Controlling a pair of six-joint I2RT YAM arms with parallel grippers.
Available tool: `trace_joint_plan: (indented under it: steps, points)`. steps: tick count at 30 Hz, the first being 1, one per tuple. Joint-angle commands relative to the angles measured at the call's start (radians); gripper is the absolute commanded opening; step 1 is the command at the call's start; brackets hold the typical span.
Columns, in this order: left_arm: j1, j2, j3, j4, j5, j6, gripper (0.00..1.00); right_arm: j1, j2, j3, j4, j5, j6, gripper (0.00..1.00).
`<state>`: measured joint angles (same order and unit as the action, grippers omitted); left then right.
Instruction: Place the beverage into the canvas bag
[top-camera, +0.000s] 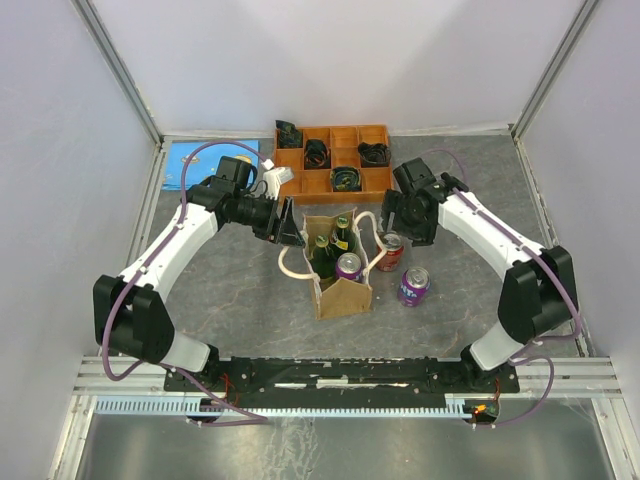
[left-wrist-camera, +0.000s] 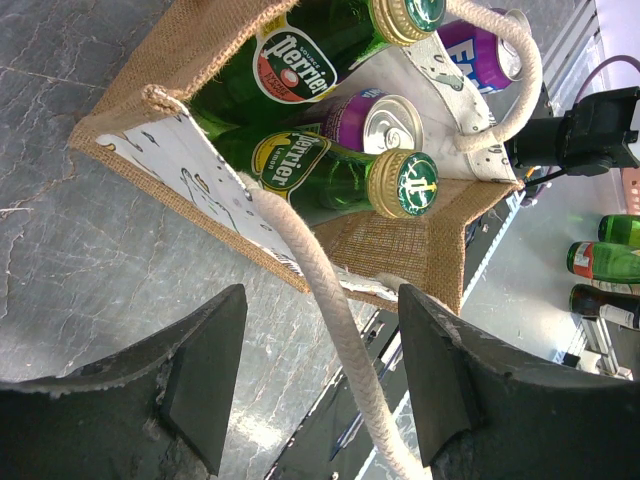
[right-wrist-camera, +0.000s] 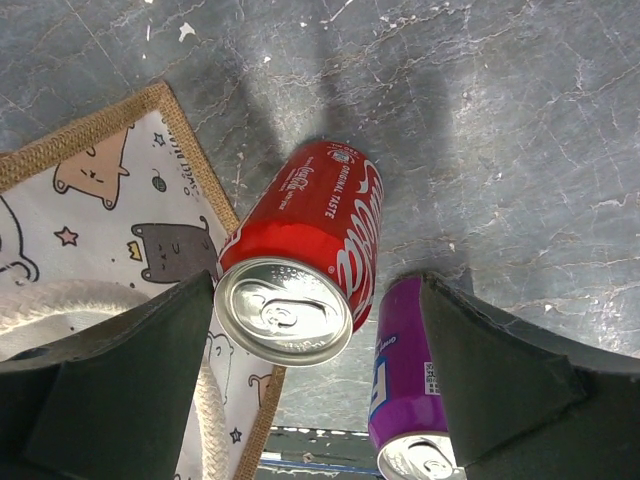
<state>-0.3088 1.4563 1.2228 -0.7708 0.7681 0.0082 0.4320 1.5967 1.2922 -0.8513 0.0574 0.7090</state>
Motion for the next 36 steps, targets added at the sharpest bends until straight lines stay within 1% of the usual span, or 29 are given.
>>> trace_joint_plan:
  steps: [1, 10, 13, 15, 17, 22, 23, 24, 25, 27, 28, 36]
  points:
    - [0.0, -0.029, 0.003, 0.02, 0.02, 0.027, 0.69, 0.018, 0.018, 0.039, -0.01, -0.018, -0.014, 0.91]
    - [0.0, -0.032, -0.005, 0.019, 0.019, 0.029, 0.69, 0.051, 0.073, 0.034, -0.029, -0.008, -0.02, 0.91]
    - [0.0, -0.033, -0.005, 0.018, 0.017, 0.029, 0.69, 0.056, 0.081, 0.041, -0.044, 0.006, -0.02, 0.86]
    - [0.0, -0.033, -0.005, 0.019, 0.017, 0.029, 0.69, 0.057, 0.082, 0.046, -0.054, 0.018, -0.021, 0.78]
    - [0.001, -0.033, -0.005, 0.017, 0.017, 0.03, 0.69, 0.057, 0.076, 0.044, -0.058, 0.028, -0.02, 0.66]
    - [0.001, -0.031, -0.003, 0.016, 0.016, 0.03, 0.69, 0.057, 0.045, 0.048, -0.072, 0.059, -0.021, 0.28]
    - [0.0, -0.031, -0.003, 0.016, 0.016, 0.03, 0.69, 0.056, 0.039, 0.051, -0.078, 0.072, -0.023, 0.17]
    - [0.0, -0.03, -0.002, 0.016, 0.016, 0.03, 0.69, 0.056, 0.032, 0.055, -0.084, 0.084, -0.027, 0.11]
    - [0.0, -0.029, -0.002, 0.016, 0.016, 0.031, 0.69, 0.056, 0.026, 0.058, -0.09, 0.096, -0.029, 0.06]
    - [0.0, -0.029, -0.002, 0.015, 0.017, 0.03, 0.69, 0.056, 0.016, 0.068, -0.104, 0.12, -0.036, 0.01]
    - [0.001, -0.029, 0.0, 0.016, 0.017, 0.03, 0.69, 0.057, 0.01, 0.074, -0.112, 0.132, -0.038, 0.0]
    - [0.0, -0.026, 0.002, 0.016, 0.019, 0.03, 0.69, 0.042, -0.04, 0.171, -0.153, 0.222, -0.06, 0.0]
